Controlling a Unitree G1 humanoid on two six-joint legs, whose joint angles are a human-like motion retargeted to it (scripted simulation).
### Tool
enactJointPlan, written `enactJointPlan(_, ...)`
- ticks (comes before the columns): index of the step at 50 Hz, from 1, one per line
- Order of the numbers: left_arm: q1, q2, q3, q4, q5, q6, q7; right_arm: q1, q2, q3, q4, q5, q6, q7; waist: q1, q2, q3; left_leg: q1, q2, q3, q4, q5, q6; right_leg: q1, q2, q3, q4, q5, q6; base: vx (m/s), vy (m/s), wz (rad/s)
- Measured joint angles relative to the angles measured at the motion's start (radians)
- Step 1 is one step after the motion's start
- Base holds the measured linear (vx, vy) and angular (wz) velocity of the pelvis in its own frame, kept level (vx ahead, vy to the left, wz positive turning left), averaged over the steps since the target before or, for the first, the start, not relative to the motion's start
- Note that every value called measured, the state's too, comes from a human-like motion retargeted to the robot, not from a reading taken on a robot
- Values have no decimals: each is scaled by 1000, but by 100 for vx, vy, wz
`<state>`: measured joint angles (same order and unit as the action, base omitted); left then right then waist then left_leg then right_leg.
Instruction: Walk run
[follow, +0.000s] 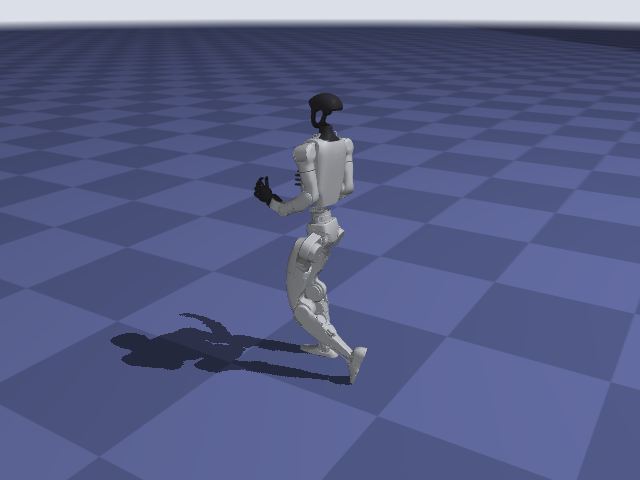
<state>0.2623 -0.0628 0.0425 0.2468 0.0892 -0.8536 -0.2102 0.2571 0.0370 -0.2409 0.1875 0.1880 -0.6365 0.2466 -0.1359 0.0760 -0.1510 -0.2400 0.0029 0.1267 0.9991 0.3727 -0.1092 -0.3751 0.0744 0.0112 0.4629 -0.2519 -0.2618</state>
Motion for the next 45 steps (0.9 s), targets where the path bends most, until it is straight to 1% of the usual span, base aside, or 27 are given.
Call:
enactJointPlan(3,53,-36,-3,7,61,-35,42,-101,-51,55,-45,144,39,95,99,-39,-1,-167,-9,62,-67,-220,149,133,31,58,-105,66,0,127,-22,-104)
enactJointPlan(5,92,-36,6,10,95,-38,24,-124,-84,66,-86,189,42,135,137,-75,15,-253,-6,70,-199,-305,210,229,45,40,-195,201,20,173,-49,-31)
enactJointPlan(8,122,-15,26,33,118,-30,12,-91,-127,74,-144,166,35,170,220,-127,16,-289,-51,142,-578,-371,297,372,54,53,-300,457,116,153,-36,-54)
enactJointPlan(10,122,-5,38,44,119,-27,19,-45,-139,59,-167,109,43,188,291,-158,24,-281,-119,117,-807,-430,292,452,38,53,-330,619,203,164,-27,-69)
enactJointPlan(11,109,0,37,43,117,-25,22,-22,-131,45,-173,71,46,191,306,-158,27,-268,-112,129,-869,-450,224,483,37,14,-326,688,246,163,-25,-43)
enactJointPlan(12,96,4,36,38,115,-23,26,1,-123,33,-177,37,48,192,320,-163,37,-255,-110,141,-909,-447,200,505,36,4,-290,742,295,138,-26,-12)
enactJointPlan(13,84,2,35,25,114,-20,31,23,-114,29,-175,9,49,188,332,-178,57,-243,-119,156,-901,-398,264,506,34,51,-187,767,356,147,-48,-16)
enactJointPlan(15,36,6,36,-7,106,1,53,51,-86,34,-152,-33,49,167,335,-227,92,-247,-117,158,-793,-420,371,458,34,46,89,776,430,180,-79,21)
enactJointPlan(17,11,13,13,-44,108,16,104,113,-28,44,-92,-80,27,168,252,-206,66,-255,-172,14,-578,-566,369,401,111,-6,258,765,491,191,-11,127)
enactJointPlan(18,-17,10,17,-52,103,9,129,144,-9,42,-44,-95,13,183,218,-153,49,-271,-186,-128,-530,-590,364,362,146,-21,279,733,485,137,19,79)
enactJointPlan(19,-57,4,43,-45,91,4,131,171,0,56,0,-108,8,184,191,-123,44,-265,-142,-115,-479,-630,354,304,147,-30,342,652,462,124,-2,30)
enactJointPlan(20,-103,-6,79,-32,76,-1,123,198,3,78,43,-119,9,178,168,-107,45,-247,-70,-23,-427,-679,341,235,130,-36,428,547,432,127,-27,-2)
enactJointPlan(22,-142,-15,33,-33,82,3,144,281,-3,81,78,-93,7,200,189,-68,26,-148,-26,-17,-482,-708,309,131,90,-67,445,405,351,128,-30,-32)
enactJointPlan(24,-152,-5,1,-52,88,4,179,353,-7,67,93,-68,6,236,177,-51,24,-60,-28,-28,-557,-674,281,39,35,-82,384,308,283,149,-45,-2)
enactJointPlan(25,-153,-1,-7,-57,91,6,191,384,-6,56,98,-61,7,251,153,-40,26,-14,-32,-34,-600,-636,271,-6,8,-96,334,277,262,143,-42,55)
enactJointPlan(27,-134,10,-17,-67,77,11,196,420,-13,35,97,-56,10,268,91,-25,21,76,-27,-6,-683,-475,224,-67,-28,-101,164,245,242,134,-33,64)
enactJointPlan(30,-88,22,-17,-78,44,26,182,421,-14,-5,86,-76,17,276,13,-12,18,201,-30,12,-764,-202,142,-103,-36,-31,-145,183,208,127,-26,44)
enactJointPlan(32,-66,26,-5,-79,19,40,163,388,-1,-18,66,-95,21,251,-23,15,22,272,9,39,-773,-56,73,-93,-38,10,-295,145,178,123,-31,20)
enactJointPlan(33,-61,26,5,-79,6,45,158,363,5,-18,51,-103,22,233,-32,19,26,300,25,65,-754,3,29,-89,-55,5,-331,158,161,126,-38,6)
enactJointPlan(35,-62,25,22,-89,-19,49,153,297,19,-14,17,-119,23,183,-57,-17,50,327,-9,47,-641,111,-63,-66,-86,22,-303,355,181,142,-48,-2)
enactJointPlan(36,-55,29,35,-96,-23,43,150,270,28,4,2,-123,25,152,-40,-1,47,284,21,43,-503,135,-88,-73,-46,0,-218,241,84,153,-57,-46)
enactJointPlan(37,-41,29,44,-96,-21,33,145,245,38,22,-7,-121,27,122,-25,14,45,244,51,40,-365,151,-88,-67,-1,11,-141,139,20,160,-62,-49)
enactJointPlan(38,-12,22,46,-83,-9,15,135,224,47,37,-1,-106,31,94,-14,25,41,211,78,39,-229,151,-40,-36,59,85,-77,63,22,158,-59,6)
enactJointPlan(39,2,7,43,-59,8,3,134,175,55,23,12,-61,46,95,-3,23,31,147,87,11,-109,95,-10,-16,43,42,-43,28,24,151,-54,51)
enactJointPlan(40,9,-12,39,-31,26,-7,136,111,64,-7,29,-1,65,112,10,15,18,67,87,-29,3,10,13,-1,-10,-60,-24,13,27,131,-38,17)
enactJointPlan(43,63,-61,28,20,29,-11,154,-7,41,33,9,137,108,173,67,-25,-4,-84,11,1,10,-171,126,102,-2,-12,-88,17,32,117,-20,-43)
enactJointPlan(45,105,-65,23,36,34,-20,119,-57,2,52,-30,185,99,184,84,-50,6,-178,4,44,-75,-276,206,168,-4,-26,-145,89,50,131,-20,-7)
